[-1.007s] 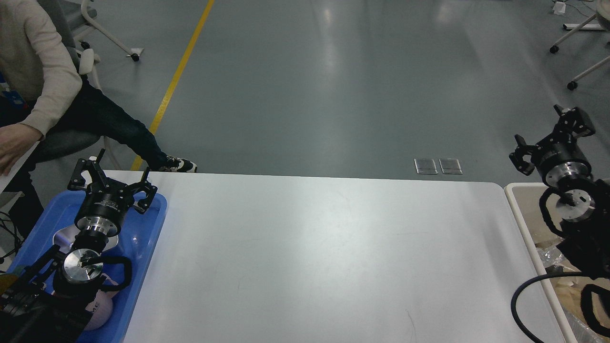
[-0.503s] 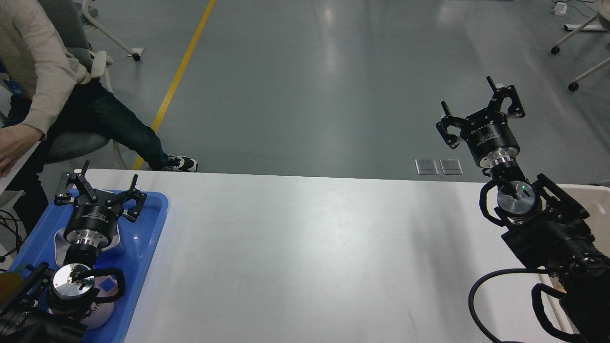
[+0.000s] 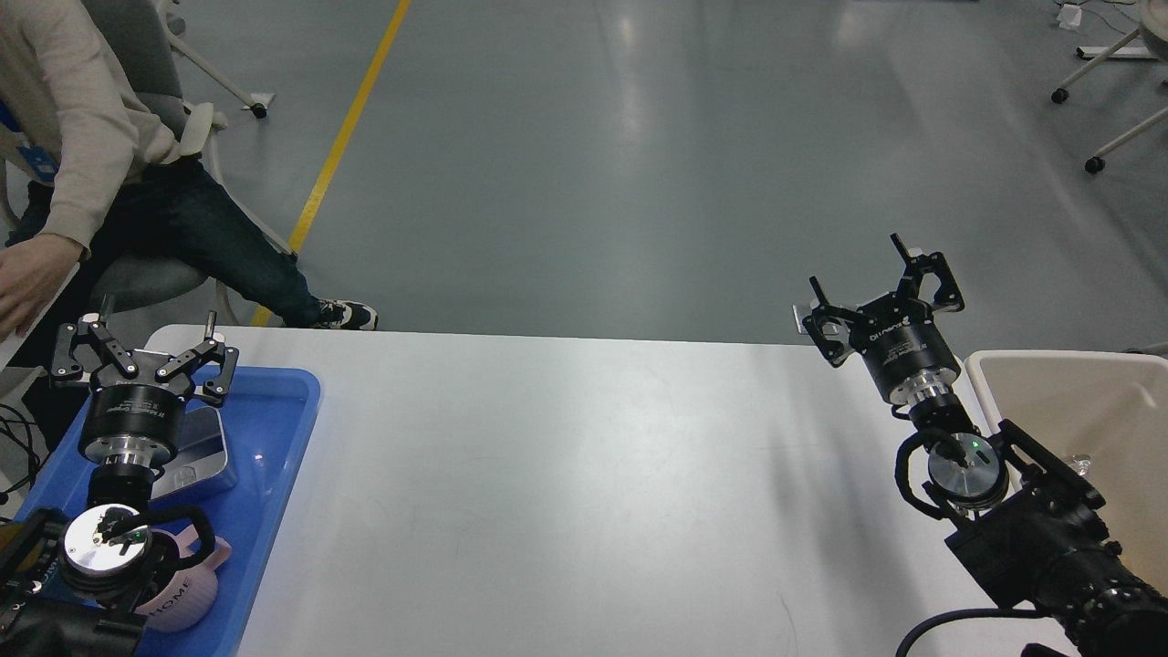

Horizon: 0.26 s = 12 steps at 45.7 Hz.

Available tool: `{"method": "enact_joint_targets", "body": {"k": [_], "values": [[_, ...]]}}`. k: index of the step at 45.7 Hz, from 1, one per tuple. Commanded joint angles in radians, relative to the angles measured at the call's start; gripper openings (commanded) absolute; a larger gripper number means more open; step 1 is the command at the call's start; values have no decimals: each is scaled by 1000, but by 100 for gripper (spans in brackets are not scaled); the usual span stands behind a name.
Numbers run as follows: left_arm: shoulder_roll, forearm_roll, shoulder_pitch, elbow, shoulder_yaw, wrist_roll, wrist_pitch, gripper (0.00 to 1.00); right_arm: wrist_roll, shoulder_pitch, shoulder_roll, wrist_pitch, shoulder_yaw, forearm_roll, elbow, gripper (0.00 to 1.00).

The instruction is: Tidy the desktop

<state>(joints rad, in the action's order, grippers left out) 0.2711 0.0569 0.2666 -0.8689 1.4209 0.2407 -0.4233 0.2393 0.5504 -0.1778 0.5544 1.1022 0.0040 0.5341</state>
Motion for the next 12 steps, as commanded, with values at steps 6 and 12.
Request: {"method": "enact_joint_targets", "body": {"k": [6,12], "values": [[0,-2,32,4,-2,-1,1,96,0,-64,0,1,37,1,10,100],[-7,-3,59,11,-10,0,6,96,0,-67,0,1,59,1,12,100]]}}
